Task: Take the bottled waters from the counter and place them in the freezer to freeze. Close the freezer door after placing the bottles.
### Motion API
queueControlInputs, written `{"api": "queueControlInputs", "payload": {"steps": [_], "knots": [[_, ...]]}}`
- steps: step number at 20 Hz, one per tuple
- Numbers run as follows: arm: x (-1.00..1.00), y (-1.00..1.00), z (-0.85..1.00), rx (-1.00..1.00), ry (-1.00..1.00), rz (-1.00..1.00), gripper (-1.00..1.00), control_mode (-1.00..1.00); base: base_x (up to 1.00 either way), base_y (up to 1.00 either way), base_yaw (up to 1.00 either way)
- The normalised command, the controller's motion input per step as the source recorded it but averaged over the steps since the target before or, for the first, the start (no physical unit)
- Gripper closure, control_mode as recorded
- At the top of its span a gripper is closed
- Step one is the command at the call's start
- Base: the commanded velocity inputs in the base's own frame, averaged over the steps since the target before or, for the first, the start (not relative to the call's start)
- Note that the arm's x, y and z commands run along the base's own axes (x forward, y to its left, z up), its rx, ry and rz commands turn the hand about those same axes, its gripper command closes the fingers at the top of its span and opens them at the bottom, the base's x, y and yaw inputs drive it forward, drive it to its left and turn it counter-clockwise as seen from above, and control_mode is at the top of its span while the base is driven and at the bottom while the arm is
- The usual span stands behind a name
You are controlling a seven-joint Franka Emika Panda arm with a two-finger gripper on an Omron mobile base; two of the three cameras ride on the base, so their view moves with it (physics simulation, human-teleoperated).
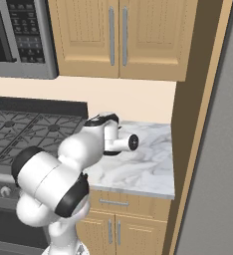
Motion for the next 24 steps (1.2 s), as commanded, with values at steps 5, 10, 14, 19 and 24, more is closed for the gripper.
{"api": "queueControlInputs", "payload": {"steps": [5,10,14,19,24], "knots": [[0.19,0.01,-0.08,0.00,0.00,0.07,-1.00,-1.00,0.00,0.00,0.00],[0.18,0.00,-0.12,0.00,0.00,0.06,-1.00,-1.00,0.00,0.00,0.00],[0.33,0.00,-0.17,0.00,0.00,0.05,-1.00,-1.00,0.00,0.00,0.00],[0.29,0.00,-0.17,0.00,0.00,0.01,-1.00,-1.00,0.00,0.00,0.00],[0.24,0.00,-0.19,0.00,0.00,0.00,-1.00,-1.00,0.00,0.00,0.00]]}}
